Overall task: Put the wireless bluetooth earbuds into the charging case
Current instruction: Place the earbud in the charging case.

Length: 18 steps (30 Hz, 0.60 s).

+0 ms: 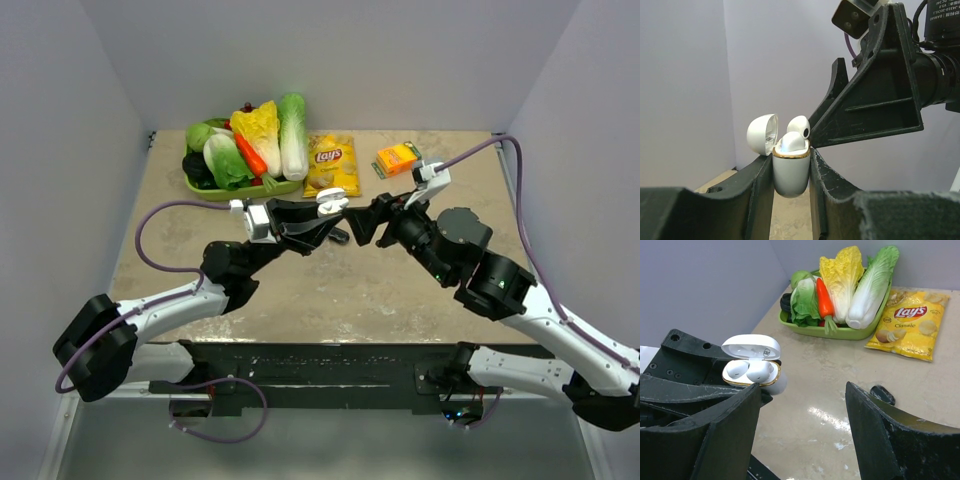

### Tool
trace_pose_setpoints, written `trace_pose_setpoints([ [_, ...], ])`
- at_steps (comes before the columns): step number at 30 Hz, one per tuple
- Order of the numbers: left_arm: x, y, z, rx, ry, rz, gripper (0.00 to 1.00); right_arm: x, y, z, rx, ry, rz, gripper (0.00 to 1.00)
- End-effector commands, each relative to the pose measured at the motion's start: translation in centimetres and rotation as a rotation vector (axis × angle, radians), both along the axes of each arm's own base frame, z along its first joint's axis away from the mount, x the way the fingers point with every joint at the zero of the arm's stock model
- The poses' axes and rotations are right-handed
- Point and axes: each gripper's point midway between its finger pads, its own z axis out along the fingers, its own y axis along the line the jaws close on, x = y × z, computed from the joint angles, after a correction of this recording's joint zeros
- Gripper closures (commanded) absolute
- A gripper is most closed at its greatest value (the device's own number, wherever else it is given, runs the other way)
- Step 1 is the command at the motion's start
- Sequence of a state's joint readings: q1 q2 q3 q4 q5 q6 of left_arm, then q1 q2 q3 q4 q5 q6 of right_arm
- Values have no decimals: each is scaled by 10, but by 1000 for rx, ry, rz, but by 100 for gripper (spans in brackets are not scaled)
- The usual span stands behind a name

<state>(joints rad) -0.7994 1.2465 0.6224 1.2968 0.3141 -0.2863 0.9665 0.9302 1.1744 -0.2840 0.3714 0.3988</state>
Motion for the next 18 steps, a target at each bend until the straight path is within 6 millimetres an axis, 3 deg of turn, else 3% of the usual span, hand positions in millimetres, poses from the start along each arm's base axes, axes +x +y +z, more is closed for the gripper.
trace_pose_setpoints([
  [1, -75, 71, 97, -419, -420, -26, 100, 0, 3, 31, 58, -61, 14, 28],
  [13, -74, 70, 95, -416, -411, -32, 100, -4, 14, 43, 76, -86, 68, 28],
  [18, -76, 73, 93, -416, -407, -28, 100, -11, -16, 65, 146, -157, 7, 27],
])
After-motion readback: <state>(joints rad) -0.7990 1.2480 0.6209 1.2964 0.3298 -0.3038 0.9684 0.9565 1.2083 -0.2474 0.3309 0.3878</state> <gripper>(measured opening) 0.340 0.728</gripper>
